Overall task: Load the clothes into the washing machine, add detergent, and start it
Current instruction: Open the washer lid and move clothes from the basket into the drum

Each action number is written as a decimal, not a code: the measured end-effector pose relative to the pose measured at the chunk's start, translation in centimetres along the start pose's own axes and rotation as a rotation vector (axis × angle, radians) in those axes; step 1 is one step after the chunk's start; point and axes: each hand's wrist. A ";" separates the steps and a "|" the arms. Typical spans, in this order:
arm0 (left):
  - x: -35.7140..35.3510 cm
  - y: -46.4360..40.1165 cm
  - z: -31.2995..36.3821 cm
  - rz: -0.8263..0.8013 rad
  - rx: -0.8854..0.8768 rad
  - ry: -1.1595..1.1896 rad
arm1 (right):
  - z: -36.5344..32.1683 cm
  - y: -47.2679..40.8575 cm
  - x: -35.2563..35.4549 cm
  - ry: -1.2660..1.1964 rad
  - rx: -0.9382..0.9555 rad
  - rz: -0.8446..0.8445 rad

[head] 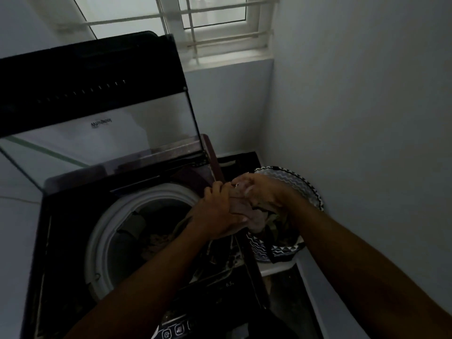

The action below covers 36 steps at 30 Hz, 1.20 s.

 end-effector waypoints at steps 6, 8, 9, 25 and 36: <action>-0.5 -0.6 0.1 -0.008 -0.043 -0.020 | 1.0 0.1 -2.4 0.397 -0.067 -0.144; -0.4 -0.5 -0.2 0.017 -0.076 0.003 | 0.9 -0.2 -2.6 0.413 -0.068 -0.037; -0.3 -0.3 -0.3 0.043 -0.104 0.003 | 0.7 -0.2 -2.5 0.444 -0.059 -0.011; 7.2 0.0 -4.6 0.189 -0.028 0.702 | -10.4 -1.3 -4.4 -0.192 0.098 0.066; 5.3 1.8 -8.6 -0.114 0.225 0.232 | -3.1 -2.0 -0.6 0.396 0.029 -0.114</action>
Point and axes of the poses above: each hand's wrist, its own y-axis away from the middle knuckle, its own x-axis out of the back of the hand, z = x × y, and after that the axes turned 8 degrees about y, right-handed
